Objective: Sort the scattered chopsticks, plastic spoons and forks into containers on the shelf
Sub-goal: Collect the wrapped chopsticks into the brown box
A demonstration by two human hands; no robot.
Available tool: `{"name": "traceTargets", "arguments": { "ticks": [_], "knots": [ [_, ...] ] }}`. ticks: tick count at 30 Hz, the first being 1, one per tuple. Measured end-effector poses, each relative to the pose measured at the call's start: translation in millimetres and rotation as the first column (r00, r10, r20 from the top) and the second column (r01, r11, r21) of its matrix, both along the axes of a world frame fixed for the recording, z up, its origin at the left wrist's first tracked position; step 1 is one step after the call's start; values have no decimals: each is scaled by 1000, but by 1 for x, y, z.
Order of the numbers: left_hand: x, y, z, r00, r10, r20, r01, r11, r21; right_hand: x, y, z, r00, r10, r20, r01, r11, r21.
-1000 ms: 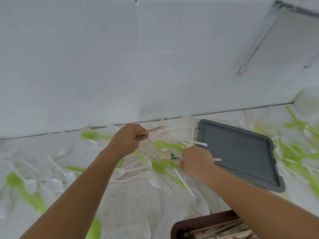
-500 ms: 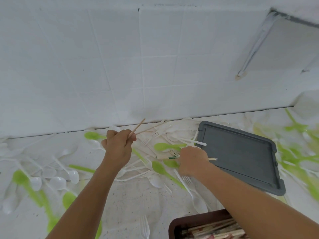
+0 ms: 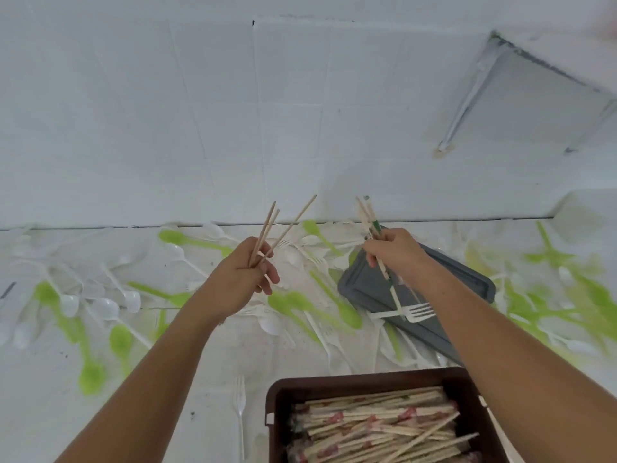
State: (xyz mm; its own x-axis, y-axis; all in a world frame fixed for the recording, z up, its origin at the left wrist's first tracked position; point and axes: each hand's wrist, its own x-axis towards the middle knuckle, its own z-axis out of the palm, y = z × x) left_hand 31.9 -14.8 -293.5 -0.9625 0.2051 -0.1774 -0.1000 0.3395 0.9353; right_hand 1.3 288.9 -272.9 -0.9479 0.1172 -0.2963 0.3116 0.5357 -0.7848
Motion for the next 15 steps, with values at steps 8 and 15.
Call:
{"name": "traceTargets", "arguments": {
  "ticks": [8,15],
  "knots": [
    [40,62,38,989,122,78,-142,934,329,24,20,7,999,43,19,-36,952,-305],
    [39,96,50,980,192,60,-200,958,205,11,39,18,991,-16,-136,-55,865,-499]
  ]
}}
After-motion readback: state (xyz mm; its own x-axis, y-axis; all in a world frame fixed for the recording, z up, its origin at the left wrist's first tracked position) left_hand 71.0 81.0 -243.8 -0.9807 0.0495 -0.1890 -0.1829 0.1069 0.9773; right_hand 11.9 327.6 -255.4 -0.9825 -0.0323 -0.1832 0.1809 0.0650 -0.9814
